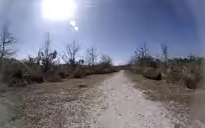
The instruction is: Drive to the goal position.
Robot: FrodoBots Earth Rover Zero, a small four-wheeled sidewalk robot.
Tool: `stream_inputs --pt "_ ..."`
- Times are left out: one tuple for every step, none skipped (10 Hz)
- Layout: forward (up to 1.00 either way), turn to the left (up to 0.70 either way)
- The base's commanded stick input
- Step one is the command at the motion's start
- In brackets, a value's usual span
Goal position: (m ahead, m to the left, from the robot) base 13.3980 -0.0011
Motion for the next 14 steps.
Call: stream_inputs --pt "0.66 -0.08" --pt "0.66 -0.17" --pt "0.66 -0.11" --pt "0.66 -0.01" --pt "0.66 -0.11" --pt "0.66 -0.11" --pt "0.66 0.00" --pt "0.66 0.00" --pt "0.66 0.00" --pt "0.66 0.00" --pt "0.66 -0.01" --pt "0.66 -0.06" --pt "0.66 -0.10" --pt "0.67 -0.13"
